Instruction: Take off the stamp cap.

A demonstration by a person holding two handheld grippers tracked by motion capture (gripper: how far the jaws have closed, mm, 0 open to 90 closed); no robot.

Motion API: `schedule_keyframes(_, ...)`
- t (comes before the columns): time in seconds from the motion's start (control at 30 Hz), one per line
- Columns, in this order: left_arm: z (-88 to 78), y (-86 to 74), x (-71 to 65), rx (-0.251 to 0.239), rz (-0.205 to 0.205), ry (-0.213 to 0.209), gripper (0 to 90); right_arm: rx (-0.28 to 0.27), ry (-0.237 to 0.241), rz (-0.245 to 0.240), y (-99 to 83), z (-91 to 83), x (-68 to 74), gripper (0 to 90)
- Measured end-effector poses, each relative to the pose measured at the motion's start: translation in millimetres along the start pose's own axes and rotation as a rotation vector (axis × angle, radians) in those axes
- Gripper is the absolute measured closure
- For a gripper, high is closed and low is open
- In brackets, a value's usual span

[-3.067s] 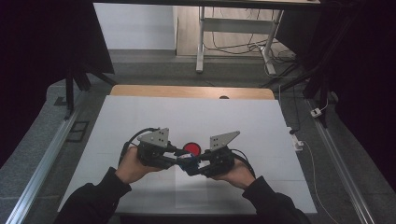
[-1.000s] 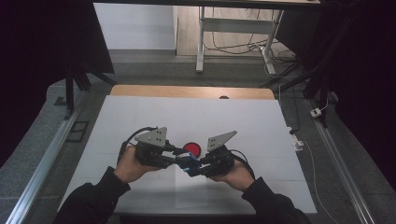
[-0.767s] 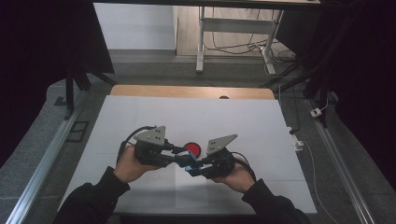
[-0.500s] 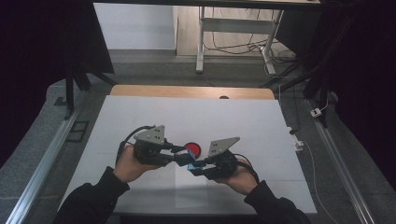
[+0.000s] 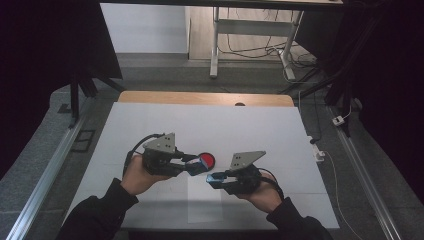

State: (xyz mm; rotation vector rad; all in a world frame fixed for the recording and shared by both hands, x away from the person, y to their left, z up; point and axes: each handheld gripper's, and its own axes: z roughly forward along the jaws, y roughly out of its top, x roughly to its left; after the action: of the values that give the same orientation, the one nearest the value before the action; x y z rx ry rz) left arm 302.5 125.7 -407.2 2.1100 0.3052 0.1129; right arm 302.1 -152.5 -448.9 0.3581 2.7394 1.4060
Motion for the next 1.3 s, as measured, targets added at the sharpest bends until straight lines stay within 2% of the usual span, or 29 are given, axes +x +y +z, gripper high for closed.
schedule_keyframes(0.2, 1.1, -0.3, 0.1, 0.009, -0.007, 0.005, 70.4, -0.007, -0.059, -0.02, -3.2, -7.5, 6.2, 68.4)
schedule_keyframes(0.4, 0.5, -0.6, 0.3, 0.008, -0.015, 0.015, 70.4, -0.008, -0.104, 0.007, -6.4, -19.1, 9.9, 68.5)
schedule_keyframes(0.5, 0.6, -0.6, 0.4, 0.008, -0.018, 0.019, 70.4, -0.013, -0.116, 0.026, -9.0, -24.0, 10.9, 68.5)
schedule_keyframes(0.73, 0.9, -1.2, 0.8, 0.009, -0.025, 0.026, 70.4, -0.026, -0.135, 0.03, -14.0, -36.1, 14.7, 68.5)
schedule_keyframes(0.93, 0.1, -1.3, 1.5, 0.008, -0.033, 0.033, 70.4, -0.039, -0.163, 0.062, -20.7, -45.7, 16.9, 68.6)
schedule_keyframes(1.3, 0.1, -2.1, 2.7, 0.009, -0.039, 0.042, 70.4, -0.045, -0.219, 0.092, -34.0, -63.4, 19.1, 68.5)
